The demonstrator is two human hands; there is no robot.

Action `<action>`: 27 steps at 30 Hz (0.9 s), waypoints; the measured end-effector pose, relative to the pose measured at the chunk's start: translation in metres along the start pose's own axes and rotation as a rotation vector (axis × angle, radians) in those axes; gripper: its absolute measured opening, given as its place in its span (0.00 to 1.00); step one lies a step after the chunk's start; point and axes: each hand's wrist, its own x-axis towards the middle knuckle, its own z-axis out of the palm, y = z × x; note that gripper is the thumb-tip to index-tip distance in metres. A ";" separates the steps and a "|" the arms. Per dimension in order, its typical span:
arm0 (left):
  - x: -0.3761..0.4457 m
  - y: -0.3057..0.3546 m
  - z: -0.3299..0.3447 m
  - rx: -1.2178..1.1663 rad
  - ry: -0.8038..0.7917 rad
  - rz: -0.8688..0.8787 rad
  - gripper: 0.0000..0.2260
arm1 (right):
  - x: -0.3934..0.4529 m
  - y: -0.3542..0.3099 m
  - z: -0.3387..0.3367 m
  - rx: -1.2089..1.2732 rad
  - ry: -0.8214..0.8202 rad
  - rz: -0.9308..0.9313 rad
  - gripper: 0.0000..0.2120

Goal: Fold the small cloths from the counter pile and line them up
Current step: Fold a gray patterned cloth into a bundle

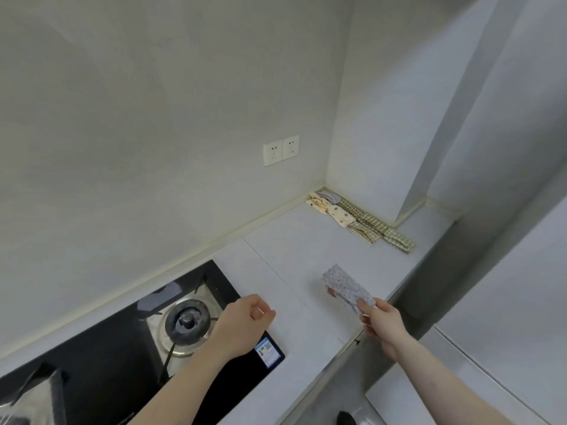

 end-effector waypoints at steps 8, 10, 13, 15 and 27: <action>0.081 0.035 0.030 0.065 -0.012 -0.036 0.04 | 0.155 -0.021 -0.061 0.056 0.167 0.192 0.05; 0.100 0.049 0.043 0.048 -0.014 -0.050 0.04 | 0.188 -0.027 -0.078 0.026 0.204 0.244 0.05; 0.125 0.067 0.064 0.031 -0.006 -0.074 0.03 | 0.238 -0.034 -0.101 -0.029 0.234 0.286 0.09; 0.139 0.075 0.078 0.032 0.002 -0.093 0.03 | 0.266 -0.040 -0.110 -0.077 0.241 0.293 0.14; 0.177 0.088 0.112 0.087 0.033 -0.226 0.03 | 0.373 -0.072 -0.116 -0.318 0.279 0.342 0.19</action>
